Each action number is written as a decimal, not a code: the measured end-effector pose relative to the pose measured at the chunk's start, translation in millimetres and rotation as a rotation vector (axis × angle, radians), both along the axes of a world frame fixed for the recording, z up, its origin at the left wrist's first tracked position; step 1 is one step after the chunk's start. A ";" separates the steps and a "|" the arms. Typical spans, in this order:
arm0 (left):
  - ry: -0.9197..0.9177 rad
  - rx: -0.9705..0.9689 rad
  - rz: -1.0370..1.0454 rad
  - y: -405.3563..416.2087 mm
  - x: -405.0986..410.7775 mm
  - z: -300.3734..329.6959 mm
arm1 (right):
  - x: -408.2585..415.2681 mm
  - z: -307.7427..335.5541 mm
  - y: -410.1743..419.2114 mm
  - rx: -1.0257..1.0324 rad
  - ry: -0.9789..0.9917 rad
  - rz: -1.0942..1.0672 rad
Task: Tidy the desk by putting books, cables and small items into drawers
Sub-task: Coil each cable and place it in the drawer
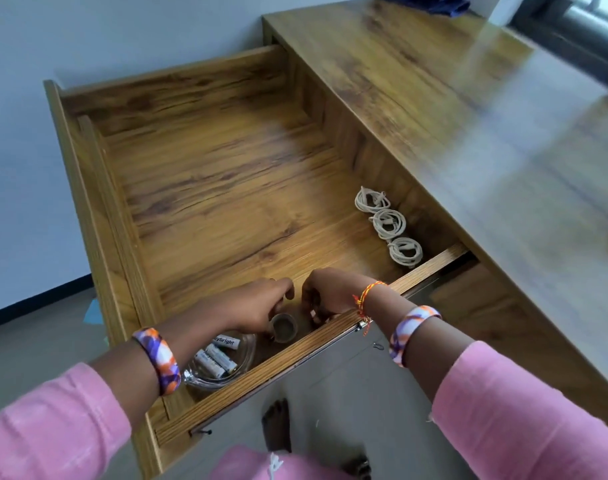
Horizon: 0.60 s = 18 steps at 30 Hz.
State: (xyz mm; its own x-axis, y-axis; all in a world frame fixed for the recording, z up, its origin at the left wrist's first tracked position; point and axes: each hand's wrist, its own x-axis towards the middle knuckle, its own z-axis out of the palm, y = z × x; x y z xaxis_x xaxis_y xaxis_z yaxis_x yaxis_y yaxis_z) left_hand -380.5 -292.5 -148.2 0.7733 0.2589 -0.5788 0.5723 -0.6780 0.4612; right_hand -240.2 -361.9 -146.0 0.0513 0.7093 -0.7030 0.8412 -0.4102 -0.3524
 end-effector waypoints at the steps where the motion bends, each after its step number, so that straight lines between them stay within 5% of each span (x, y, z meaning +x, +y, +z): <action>1: 0.005 0.007 -0.007 -0.5 -1.9 0.5 | -1.4 -0.4 -0.2 0.009 -0.008 0.019; 5: -0.035 0.079 0.100 10.3 -16.2 14.1 | -3.1 0.3 -0.8 0.057 -0.024 0.035; 13: -0.546 0.740 0.905 57.3 -97.8 38.1 | -37.3 24.8 17.3 0.447 0.011 -0.039; 18: -0.470 0.453 1.368 63.1 -128.4 31.1 | -96.5 46.1 25.2 0.486 0.225 0.115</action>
State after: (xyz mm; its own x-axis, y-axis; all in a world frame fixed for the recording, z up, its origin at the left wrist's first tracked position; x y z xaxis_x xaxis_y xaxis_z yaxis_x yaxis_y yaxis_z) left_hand -508.8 -229.4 -117.1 -0.1169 0.9926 -0.0322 0.7251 0.1075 0.6802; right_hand -336.7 -336.7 -99.9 -0.1594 0.9474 -0.2775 0.7531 -0.0651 -0.6547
